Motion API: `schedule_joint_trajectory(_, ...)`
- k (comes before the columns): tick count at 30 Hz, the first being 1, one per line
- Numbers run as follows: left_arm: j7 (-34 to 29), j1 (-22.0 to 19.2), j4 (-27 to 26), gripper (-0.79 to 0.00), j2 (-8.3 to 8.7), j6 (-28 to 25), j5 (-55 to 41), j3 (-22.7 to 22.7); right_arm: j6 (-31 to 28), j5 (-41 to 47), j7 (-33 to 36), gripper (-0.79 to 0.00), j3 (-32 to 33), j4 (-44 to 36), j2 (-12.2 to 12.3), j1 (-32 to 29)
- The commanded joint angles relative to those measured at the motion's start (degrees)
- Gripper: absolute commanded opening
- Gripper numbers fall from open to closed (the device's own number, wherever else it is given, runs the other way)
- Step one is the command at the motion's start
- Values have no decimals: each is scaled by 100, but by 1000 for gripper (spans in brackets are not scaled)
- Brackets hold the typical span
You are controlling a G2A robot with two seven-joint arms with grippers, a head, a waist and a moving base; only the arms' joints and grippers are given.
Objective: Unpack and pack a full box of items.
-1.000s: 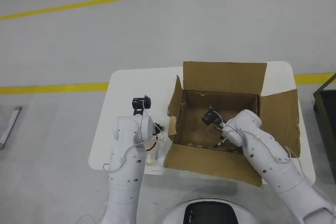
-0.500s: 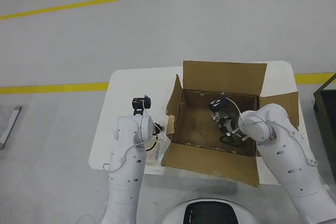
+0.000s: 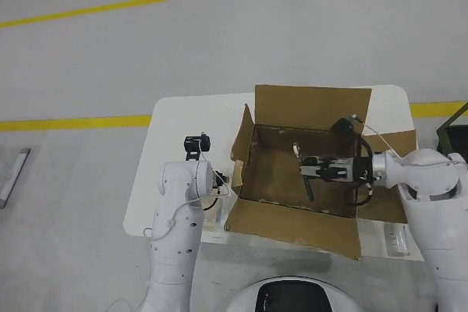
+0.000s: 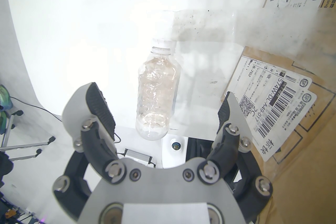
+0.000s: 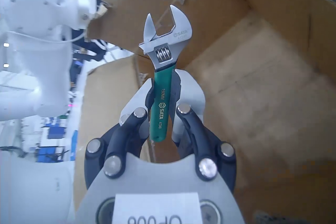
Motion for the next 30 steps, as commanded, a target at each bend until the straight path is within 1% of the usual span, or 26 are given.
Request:
schedule_joint_trajectory(1,0,0,0,0,0,0,0,0,-29,469,66,-785,50,184,29,24)
schedule_joint_trajectory(3,0,0,0,0,0,0,0,0,-110,997,116,-785,68,357,45,21)
schedule_joint_trajectory(17,0,0,0,0,0,0,0,0,-116,1004,133,-785,74,381,53,24)
schedule_joint_trajectory(20,0,0,0,0,0,0,0,0,-76,1065,-122,-785,100,218,73,-54)
schedule_joint_trajectory(23,0,0,0,0,0,0,0,0,-182,1807,-199,-785,343,114,117,-182)
schedule_joint_trajectory(25,0,0,0,0,0,0,0,0,-348,2344,-183,-785,608,67,159,-281)
schedule_joint_trajectory(30,0,0,0,0,0,0,0,0,-406,3786,-110,-785,1312,77,267,-573)
